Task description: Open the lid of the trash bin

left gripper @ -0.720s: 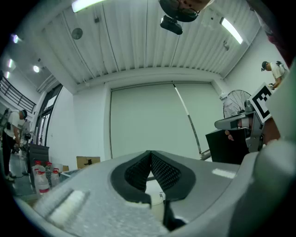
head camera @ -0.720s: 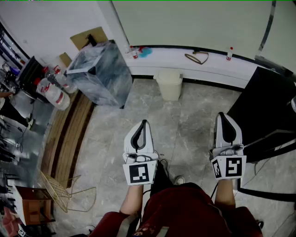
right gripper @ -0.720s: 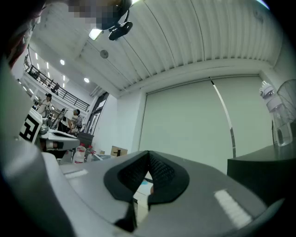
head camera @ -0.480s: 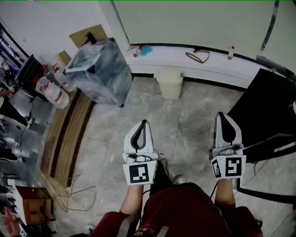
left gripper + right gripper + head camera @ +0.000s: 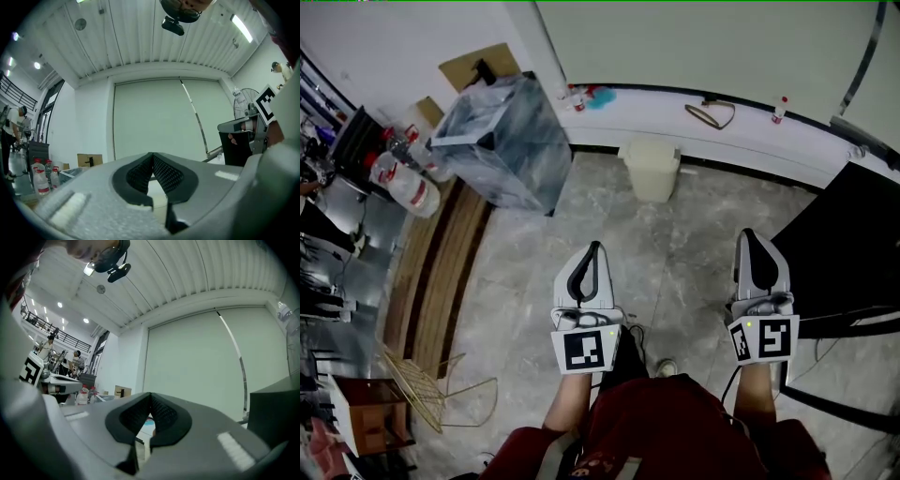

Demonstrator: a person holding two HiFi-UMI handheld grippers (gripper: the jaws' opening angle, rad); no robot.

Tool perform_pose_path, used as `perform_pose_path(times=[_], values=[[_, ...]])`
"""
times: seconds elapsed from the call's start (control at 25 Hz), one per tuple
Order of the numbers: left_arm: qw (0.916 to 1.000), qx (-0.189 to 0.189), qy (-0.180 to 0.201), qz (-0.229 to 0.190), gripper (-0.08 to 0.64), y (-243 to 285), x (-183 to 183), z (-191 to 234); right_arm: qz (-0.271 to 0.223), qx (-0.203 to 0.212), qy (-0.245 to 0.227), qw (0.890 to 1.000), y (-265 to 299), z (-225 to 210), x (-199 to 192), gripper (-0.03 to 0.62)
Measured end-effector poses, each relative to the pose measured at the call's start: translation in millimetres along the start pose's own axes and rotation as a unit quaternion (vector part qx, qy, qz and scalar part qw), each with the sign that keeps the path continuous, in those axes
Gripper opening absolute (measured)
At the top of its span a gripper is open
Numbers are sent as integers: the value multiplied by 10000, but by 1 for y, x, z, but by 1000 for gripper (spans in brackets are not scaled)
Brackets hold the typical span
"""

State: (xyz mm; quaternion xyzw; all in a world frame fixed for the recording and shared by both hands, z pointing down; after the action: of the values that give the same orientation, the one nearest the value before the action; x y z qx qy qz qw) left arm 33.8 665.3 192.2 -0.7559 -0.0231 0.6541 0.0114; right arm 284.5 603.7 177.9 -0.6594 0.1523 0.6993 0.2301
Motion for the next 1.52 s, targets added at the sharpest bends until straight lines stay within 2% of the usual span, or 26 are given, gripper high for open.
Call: perform_pose_path(times=[0.2, 0.48, 0.72, 1.04, 1.28, 1.52], values=[[10000, 30, -28, 32, 5, 34, -5, 32, 78, -6, 17, 10000, 50, 8, -4, 0], [9999, 96, -82, 13, 5, 73, -15, 98, 120, 43, -91, 9999, 119, 39, -3, 0], [9998, 29, -179, -69, 5, 109, -19, 154, -80, -1, -170, 9998, 176, 64, 11, 0], [9996, -61, -144, -236, 5, 158, -19, 217, -39, -33, -226, 9997, 248, 93, 9, 0], [9994, -122, -128, -294, 5, 188, -27, 248, 4, -44, -287, 9996, 281, 110, 5, 0], [9992, -250, -172, -266, 5, 213, -37, 248, 97, -217, -286, 9993, 295, 97, -8, 0]])
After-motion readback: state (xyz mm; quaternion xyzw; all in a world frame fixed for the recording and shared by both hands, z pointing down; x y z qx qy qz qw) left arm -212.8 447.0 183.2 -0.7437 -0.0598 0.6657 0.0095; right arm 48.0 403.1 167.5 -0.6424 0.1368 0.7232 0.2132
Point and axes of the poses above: the fingertips, and each gripper's own axes: y forward along the fingers, z to its left, x out of its top, the point moved 4 cm from there along -y, backward along the fingers, and after that the axes turned 2 degrees about z, right-handed, at the moved point
